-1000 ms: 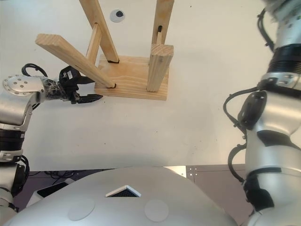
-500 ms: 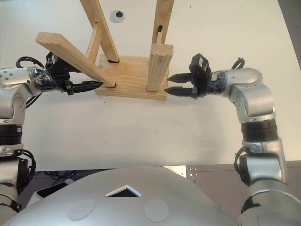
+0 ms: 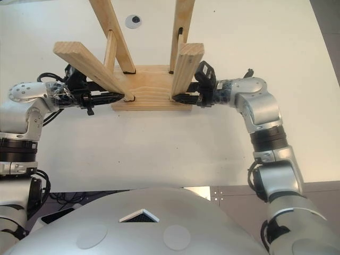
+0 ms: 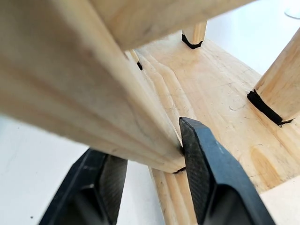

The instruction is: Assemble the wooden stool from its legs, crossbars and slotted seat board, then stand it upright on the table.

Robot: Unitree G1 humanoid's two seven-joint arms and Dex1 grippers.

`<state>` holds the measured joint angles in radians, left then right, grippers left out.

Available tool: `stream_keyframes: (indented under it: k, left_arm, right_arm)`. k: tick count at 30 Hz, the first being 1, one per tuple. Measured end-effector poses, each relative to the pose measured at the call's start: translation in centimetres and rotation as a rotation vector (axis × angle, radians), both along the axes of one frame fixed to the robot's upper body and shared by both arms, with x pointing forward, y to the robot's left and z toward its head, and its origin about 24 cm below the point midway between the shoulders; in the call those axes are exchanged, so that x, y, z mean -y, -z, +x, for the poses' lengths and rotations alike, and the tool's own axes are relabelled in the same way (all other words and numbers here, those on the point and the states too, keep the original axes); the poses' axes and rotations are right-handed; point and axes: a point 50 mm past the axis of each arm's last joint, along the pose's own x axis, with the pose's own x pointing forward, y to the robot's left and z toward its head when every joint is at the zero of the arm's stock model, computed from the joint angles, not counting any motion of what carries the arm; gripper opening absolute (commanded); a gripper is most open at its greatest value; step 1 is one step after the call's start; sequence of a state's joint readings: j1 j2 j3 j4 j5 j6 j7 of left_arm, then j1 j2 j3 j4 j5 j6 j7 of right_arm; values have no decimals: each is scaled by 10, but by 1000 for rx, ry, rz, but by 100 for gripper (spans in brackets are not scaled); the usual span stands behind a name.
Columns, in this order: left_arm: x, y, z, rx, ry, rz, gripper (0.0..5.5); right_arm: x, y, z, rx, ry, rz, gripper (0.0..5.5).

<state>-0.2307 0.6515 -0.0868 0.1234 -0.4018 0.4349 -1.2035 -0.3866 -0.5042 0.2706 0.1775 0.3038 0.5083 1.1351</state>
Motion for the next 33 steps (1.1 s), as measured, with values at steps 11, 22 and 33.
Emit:
stream_keyframes:
  k: [11, 22, 33]
  left_arm:
    - [17, -43, -5, -271, -231, -341, 157]
    - [29, -59, 24, -425, -500, -350, 257]
    - [-14, -49, 31, -458, -684, -304, 282]
  right_arm:
    - [26, -50, -4, -408, -22, 207, 124]
    - [8, -48, 14, -659, 116, 306, 251]
    - [45, -46, 21, -637, 289, 357, 369]
